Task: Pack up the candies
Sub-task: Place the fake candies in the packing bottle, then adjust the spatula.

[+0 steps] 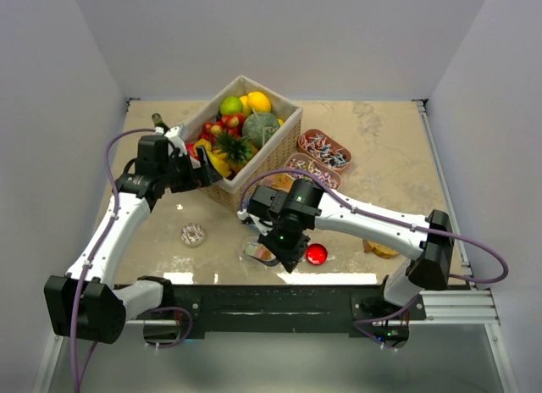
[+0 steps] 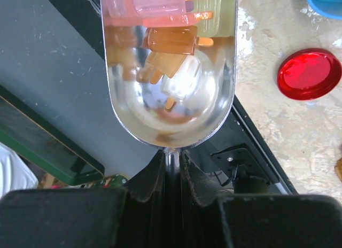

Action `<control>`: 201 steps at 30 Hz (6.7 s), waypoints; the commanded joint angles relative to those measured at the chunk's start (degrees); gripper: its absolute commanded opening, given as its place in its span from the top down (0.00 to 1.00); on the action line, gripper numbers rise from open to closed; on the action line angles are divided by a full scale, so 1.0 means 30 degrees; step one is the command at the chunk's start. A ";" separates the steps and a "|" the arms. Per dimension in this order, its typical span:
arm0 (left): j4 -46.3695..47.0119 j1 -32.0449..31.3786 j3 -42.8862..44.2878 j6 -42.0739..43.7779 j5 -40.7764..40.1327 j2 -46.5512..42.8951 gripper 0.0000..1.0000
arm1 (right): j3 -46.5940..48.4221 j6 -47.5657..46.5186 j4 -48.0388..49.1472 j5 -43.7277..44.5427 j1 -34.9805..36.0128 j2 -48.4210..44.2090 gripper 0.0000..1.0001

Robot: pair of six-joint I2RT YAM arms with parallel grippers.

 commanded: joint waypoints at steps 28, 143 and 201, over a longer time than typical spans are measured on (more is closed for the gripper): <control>0.2190 -0.0127 -0.3427 -0.0364 0.1430 -0.2649 0.00 | 0.3015 0.0553 -0.2013 -0.3573 -0.2470 0.2633 1.00; 0.4532 -0.4493 0.1405 -0.1888 0.5500 0.0104 0.05 | -0.2023 -0.3107 0.7948 0.9000 -0.0098 -0.6474 1.00; 2.0792 -0.4698 -0.2899 -1.6449 1.6869 0.2303 1.00 | -0.1525 -0.0589 0.9352 0.8085 -0.0127 -1.0285 0.81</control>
